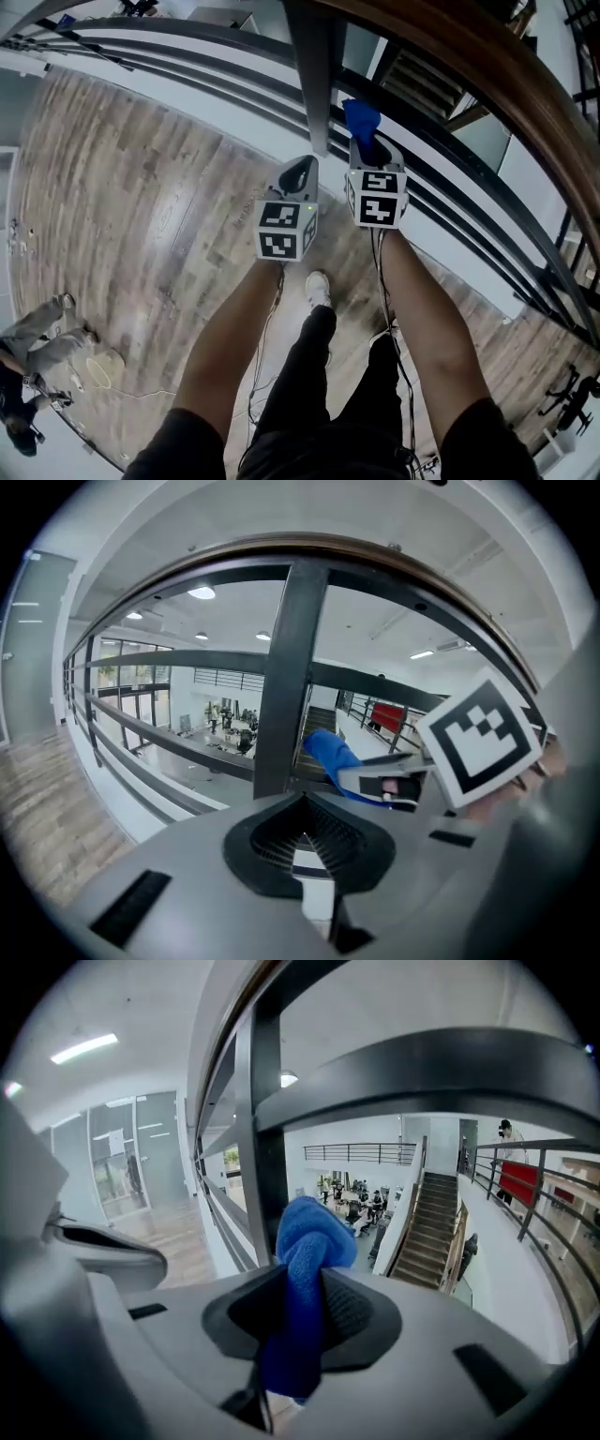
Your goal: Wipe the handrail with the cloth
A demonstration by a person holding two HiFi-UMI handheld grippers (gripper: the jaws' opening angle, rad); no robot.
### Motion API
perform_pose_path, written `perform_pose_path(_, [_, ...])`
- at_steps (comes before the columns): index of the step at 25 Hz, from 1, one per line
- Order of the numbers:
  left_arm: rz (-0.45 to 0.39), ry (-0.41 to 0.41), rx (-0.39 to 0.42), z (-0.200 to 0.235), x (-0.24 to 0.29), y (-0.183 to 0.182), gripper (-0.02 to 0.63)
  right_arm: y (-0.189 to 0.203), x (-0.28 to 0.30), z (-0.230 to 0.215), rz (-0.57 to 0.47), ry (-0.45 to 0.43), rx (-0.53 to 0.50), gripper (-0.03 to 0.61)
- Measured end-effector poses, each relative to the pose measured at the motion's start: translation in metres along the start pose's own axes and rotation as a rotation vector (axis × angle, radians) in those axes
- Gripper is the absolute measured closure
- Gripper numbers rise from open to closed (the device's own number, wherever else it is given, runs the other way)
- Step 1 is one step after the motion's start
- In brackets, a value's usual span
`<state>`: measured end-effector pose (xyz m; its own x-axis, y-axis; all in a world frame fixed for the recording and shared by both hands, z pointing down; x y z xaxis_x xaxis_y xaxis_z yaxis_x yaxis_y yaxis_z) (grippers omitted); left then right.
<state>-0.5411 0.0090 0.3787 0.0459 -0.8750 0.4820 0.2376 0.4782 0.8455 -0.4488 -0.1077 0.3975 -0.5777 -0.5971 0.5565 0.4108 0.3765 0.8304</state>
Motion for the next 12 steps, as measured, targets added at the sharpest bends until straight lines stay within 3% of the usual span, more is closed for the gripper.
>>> perform_pose_path(6, [0.039, 0.021, 0.027, 0.033, 0.005, 0.009, 0.609, -0.020, 0.054, 0.024, 0.062, 0.117, -0.043, 0.474])
perform_pose_path(12, [0.027, 0.022, 0.010, 0.031, -0.006, 0.004, 0.609, -0.027, 0.057, 0.024, 0.091, 0.160, -0.027, 0.474])
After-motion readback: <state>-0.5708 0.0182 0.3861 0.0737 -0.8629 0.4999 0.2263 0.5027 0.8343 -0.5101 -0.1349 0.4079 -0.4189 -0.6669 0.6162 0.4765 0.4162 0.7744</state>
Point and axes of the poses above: the fingertips, and each gripper's own axes: x forward along the fingers, z to its left, y out of its underside, the point moved 7 cm from there along -x, backward along the fingers, and after that the axes turned 5 degrees about y, right-handed, at the moved point
